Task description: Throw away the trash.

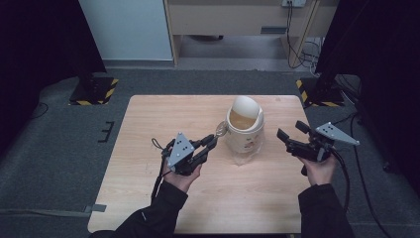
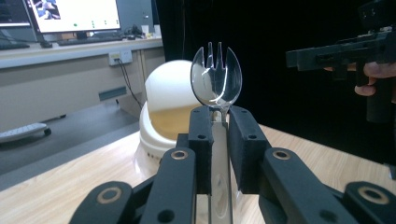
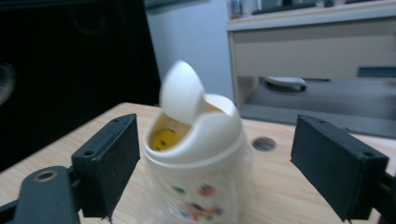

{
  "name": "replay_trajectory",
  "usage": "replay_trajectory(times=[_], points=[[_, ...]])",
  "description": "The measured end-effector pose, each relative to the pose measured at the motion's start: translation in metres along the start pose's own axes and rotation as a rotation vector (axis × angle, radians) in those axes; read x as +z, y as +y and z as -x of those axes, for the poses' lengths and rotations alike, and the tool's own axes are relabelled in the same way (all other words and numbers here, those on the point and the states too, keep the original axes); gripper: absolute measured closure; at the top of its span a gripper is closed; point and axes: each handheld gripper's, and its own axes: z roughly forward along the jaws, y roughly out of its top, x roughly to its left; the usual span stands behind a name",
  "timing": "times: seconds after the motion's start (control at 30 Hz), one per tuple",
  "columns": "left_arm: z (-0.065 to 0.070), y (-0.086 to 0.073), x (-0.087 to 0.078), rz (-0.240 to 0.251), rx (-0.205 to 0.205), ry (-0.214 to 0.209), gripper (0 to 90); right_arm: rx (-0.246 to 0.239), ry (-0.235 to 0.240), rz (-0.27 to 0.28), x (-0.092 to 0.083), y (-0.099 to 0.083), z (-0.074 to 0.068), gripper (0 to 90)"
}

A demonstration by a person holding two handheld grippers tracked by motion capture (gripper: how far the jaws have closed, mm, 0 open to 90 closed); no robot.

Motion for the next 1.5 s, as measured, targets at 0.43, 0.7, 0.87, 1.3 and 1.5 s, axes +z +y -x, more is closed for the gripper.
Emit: replay_trajectory(times=[0.43,0.7,0.87,1.3,1.5], points=[[0.005,0.001,0.018,0.018,0.025,0.007,79.3,0.002,0.122,0.030,0.015,0.021,-0.036,24.2],[0.017,0.000,0.035,0.027,0.024,-0.019,79.3,0.008,0.158,0.032,0.020,0.023,-0.047,27.4],[0.027,0.004,0.045,0.033,0.032,-0.037,79.3,0.018,0.177,0.025,0.021,0.022,-0.050,32.1],[0.045,0.006,0.063,0.033,0.055,-0.072,79.3,0.048,0.224,-0.022,0.024,0.017,-0.053,55.9],[0.048,0.005,0.065,0.027,0.061,-0.077,79.3,0.071,0.256,-0.047,0.025,0.014,-0.055,71.1]])
